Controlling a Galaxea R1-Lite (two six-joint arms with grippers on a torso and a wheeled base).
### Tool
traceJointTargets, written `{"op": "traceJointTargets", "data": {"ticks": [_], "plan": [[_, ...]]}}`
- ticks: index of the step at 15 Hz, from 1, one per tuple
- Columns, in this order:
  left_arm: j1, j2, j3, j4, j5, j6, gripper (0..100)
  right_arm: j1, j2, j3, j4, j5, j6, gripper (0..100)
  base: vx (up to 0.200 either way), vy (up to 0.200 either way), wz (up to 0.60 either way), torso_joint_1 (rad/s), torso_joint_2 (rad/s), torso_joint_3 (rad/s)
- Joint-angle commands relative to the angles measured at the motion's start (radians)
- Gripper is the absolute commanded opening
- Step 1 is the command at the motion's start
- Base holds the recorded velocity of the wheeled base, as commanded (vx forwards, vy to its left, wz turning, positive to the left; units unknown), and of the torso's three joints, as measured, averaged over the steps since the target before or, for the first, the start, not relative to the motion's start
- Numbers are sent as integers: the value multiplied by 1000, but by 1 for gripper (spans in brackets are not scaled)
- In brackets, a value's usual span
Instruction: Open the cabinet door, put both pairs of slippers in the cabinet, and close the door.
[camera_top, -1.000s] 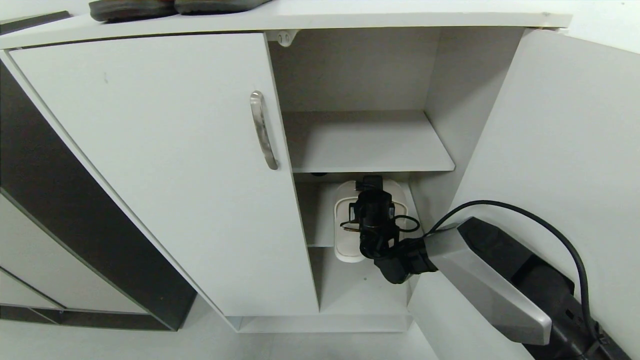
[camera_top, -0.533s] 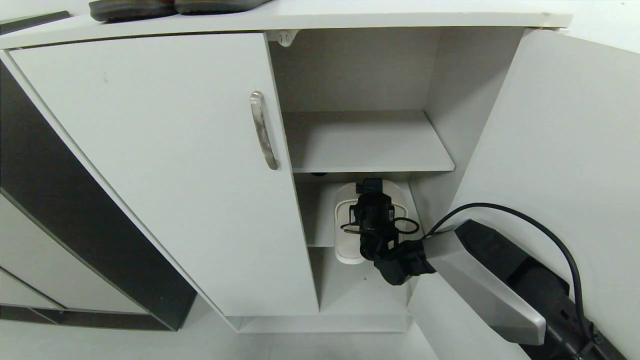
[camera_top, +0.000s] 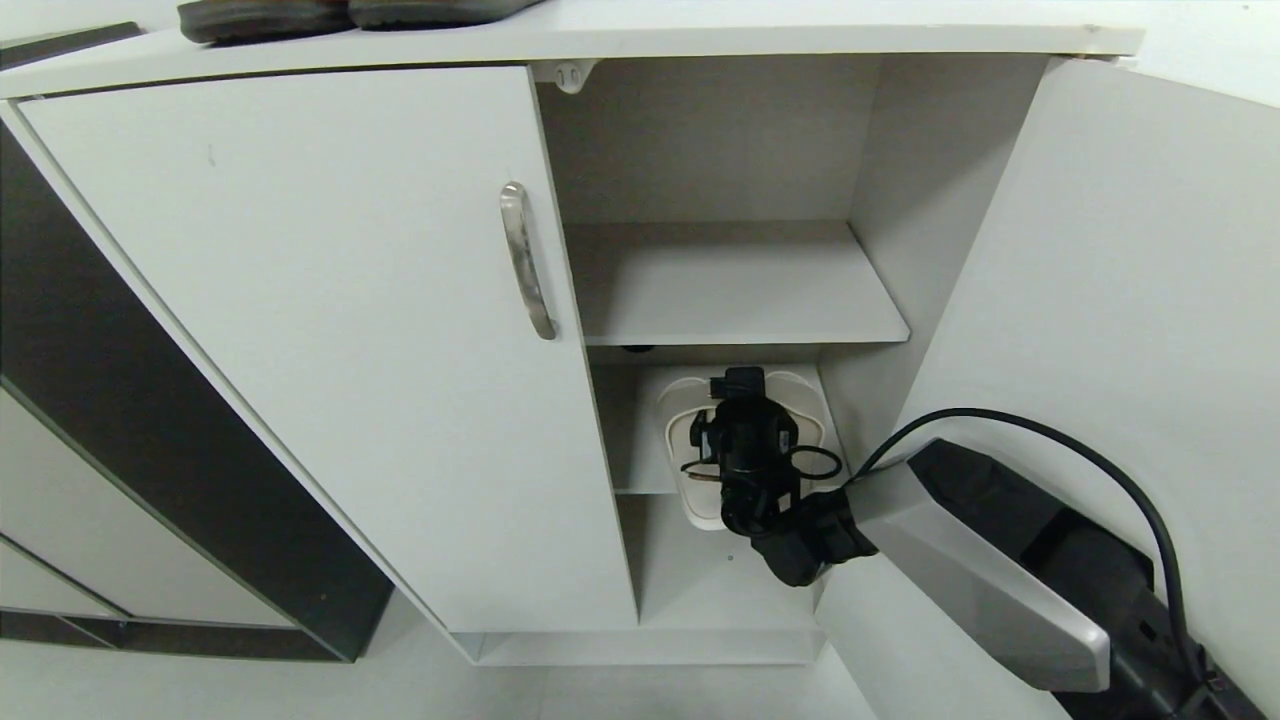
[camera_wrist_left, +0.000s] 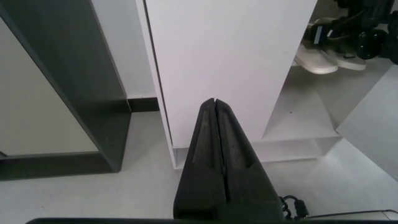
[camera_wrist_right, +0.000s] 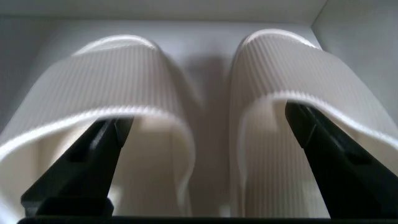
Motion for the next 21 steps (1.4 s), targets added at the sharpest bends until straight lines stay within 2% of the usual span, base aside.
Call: {"op": "traceJointTargets", "data": {"ticks": [1,4,7,9,10,13,20,21], "plan": [[0,1,0,0,0,0,0,21,-83,111,-41,-3,-3,100,0,0,0,0,0,0],[0,1,0,0,0,0,0,63,-178,316,-143,-34,-3,100,0,0,0,0,0,0],[0,1,0,0,0,1,0,115,-280,568,-303,-34,-3,100,0,0,0,0,0,0],[0,1,0,0,-1,1,0,142,-322,674,-369,-34,-3,100,0,0,0,0,0,0],[0,1,0,0,-1,4,0,170,-351,759,-420,-34,-3,100,-200,0,0,-2,-2,2],[0,1,0,0,-3,3,0,218,-363,804,-452,-37,-3,100,-200,0,0,4,2,-1],[0,1,0,0,-3,1,0,221,-366,802,-453,-41,-8,100,-200,0,0,0,3,4],[0,1,0,0,-1,1,0,221,-371,804,-453,-41,-8,100,0,0,0,0,0,0]]}}
